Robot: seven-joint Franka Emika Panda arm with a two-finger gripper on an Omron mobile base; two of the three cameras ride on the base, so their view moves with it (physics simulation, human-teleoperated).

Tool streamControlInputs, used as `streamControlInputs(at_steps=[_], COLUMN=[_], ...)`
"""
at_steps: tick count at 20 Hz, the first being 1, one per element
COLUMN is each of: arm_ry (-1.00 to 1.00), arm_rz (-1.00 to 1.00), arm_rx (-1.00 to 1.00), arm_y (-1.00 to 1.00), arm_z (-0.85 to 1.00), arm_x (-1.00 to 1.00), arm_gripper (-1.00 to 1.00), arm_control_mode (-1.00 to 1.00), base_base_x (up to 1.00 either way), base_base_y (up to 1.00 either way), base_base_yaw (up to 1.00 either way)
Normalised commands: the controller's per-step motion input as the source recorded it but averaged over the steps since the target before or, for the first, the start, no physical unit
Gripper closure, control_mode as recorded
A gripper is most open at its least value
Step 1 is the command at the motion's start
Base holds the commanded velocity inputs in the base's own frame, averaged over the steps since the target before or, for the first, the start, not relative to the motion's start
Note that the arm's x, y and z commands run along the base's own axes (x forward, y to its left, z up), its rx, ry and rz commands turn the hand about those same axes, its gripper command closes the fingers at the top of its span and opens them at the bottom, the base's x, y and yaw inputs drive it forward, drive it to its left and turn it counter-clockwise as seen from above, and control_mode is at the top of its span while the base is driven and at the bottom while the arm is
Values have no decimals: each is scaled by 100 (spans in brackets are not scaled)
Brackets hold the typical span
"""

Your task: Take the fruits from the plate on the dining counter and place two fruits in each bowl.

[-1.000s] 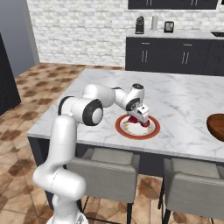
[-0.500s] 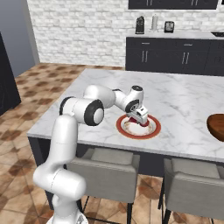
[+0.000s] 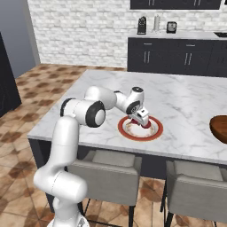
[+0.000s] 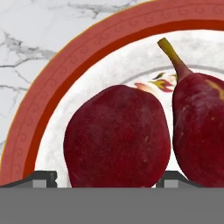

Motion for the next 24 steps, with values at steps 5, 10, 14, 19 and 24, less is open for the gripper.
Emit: streamControlInputs(at_steps=[5, 10, 14, 19, 24], arm_ry=[0, 2, 1, 0, -2], arm_rz=[-2, 0, 0, 0, 0], arm_rx=[0, 0, 0, 0, 0], arm_y=[0, 0, 0, 0, 0], arm_z=[-5, -3, 0, -34, -80], arm_x=[0, 0, 0, 0, 0], arm_gripper=[100, 100, 100, 100, 100], arm_control_mode=[-100, -100, -100, -100, -100], base_base_x=[0, 0, 0, 0, 0], base_base_y=[0, 0, 0, 0, 0], base_base_yaw=[0, 0, 0, 0, 0])
